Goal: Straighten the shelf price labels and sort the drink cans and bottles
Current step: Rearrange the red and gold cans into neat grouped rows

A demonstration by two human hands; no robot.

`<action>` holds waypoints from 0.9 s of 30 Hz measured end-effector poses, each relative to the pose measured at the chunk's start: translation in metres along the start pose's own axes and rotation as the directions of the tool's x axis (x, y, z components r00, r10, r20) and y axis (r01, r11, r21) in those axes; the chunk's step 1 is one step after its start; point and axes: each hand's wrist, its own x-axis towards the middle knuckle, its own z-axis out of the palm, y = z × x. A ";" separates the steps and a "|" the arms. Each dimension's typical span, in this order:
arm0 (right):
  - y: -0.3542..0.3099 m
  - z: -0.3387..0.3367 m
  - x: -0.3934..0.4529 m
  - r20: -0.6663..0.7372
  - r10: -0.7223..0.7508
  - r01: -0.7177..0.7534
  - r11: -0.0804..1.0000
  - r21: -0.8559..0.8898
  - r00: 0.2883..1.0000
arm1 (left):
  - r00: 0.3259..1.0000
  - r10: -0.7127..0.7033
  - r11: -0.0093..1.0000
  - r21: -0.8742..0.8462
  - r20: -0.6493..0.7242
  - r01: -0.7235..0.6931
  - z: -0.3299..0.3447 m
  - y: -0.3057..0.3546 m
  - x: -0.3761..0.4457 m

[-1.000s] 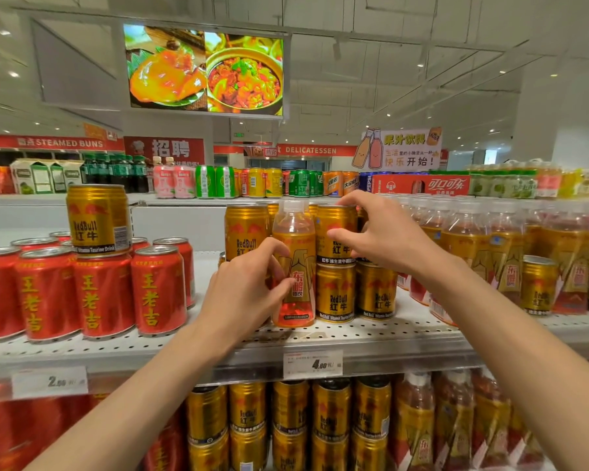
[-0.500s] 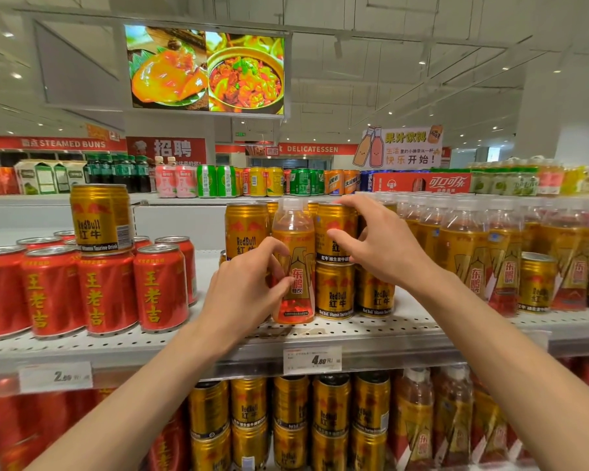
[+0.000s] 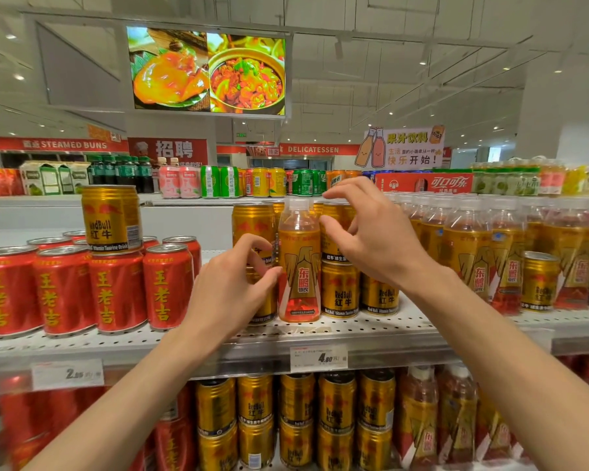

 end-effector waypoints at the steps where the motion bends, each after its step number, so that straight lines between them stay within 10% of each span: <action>1: -0.006 0.003 0.006 0.018 0.000 0.000 1.000 -0.006 1.000 | 1.000 -0.009 1.000 0.003 -0.012 0.009 -0.002 -0.001 -0.001; 27: -0.024 -0.002 0.012 0.140 0.167 -0.193 0.960 0.201 0.976 | 0.990 -0.050 0.992 -0.112 0.131 0.065 -0.013 -0.022 -0.023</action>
